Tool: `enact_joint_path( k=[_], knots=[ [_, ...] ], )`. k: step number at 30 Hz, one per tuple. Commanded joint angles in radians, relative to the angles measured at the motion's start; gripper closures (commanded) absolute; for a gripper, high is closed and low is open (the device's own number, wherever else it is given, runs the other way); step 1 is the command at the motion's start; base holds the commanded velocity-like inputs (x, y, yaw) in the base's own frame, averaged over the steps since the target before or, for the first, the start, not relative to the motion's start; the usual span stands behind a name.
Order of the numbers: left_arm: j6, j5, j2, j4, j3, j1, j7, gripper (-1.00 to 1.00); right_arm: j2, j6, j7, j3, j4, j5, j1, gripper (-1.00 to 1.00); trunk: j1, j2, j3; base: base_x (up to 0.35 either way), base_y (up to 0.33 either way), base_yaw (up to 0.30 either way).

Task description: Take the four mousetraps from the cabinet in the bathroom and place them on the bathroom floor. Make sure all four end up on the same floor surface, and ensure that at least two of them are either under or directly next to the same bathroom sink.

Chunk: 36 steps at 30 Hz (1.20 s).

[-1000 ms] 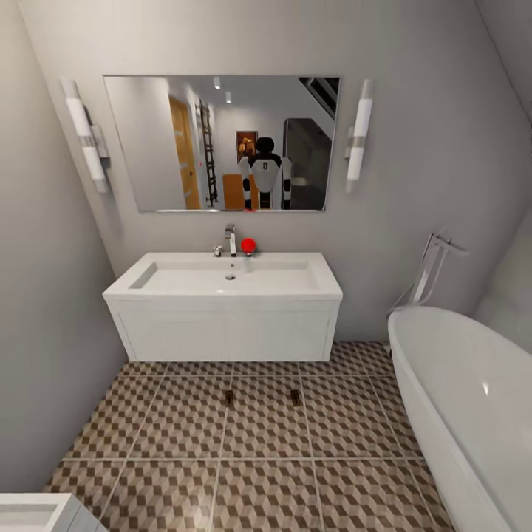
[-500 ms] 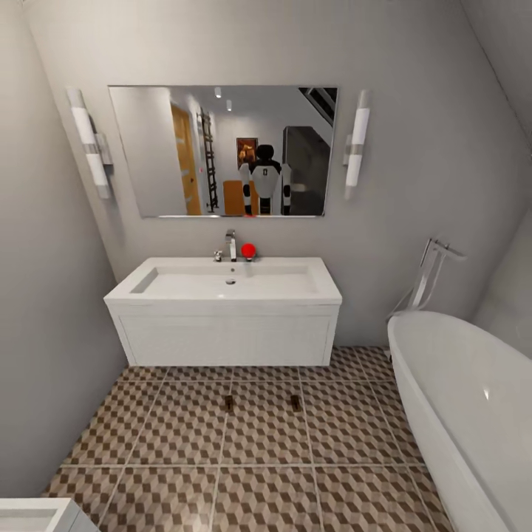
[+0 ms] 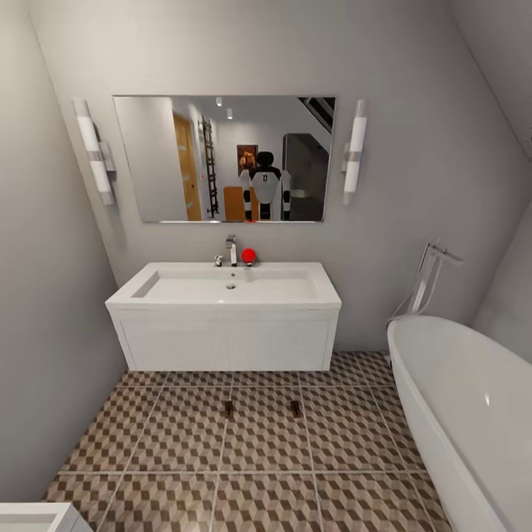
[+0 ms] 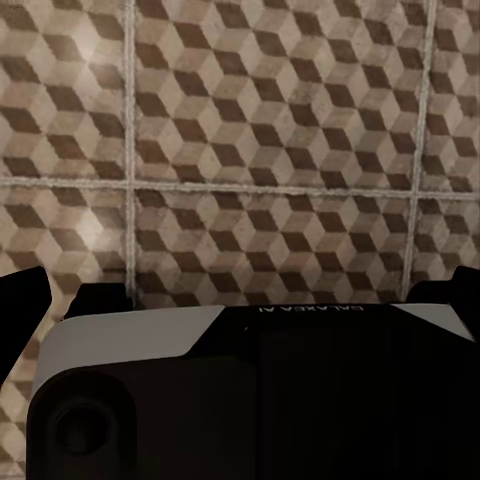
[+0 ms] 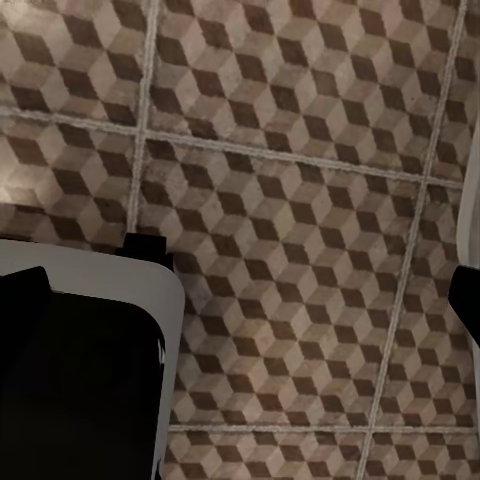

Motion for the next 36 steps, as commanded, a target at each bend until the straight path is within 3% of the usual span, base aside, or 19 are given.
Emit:
enact_joint_path(
  k=[1, 18, 36],
  knots=[
    [-0.004, 0.011, 0.000, 0.002, -0.008, -0.001, -0.003, -1.00, 0.000, -0.005, -0.004, -0.005, 0.003, 0.009, -0.001, -1.00, 0.000, -0.001, 0.000, 0.000, 0.000, 0.000],
    [-0.004, 0.011, 0.000, 0.002, -0.008, 0.000, -0.003, -1.00, 0.000, -0.003, 0.000, -0.005, 0.003, 0.008, -0.001, -1.00, 0.000, -0.001, 0.025, 0.000, 0.000, 0.000],
    [-0.004, 0.011, 0.000, 0.002, -0.008, 0.001, -0.003, -1.00, 0.000, 0.008, 0.021, -0.005, 0.003, 0.008, -0.001, -1.00, 0.000, -0.001, 0.028, 0.000, 0.000, 0.011]
  ],
)
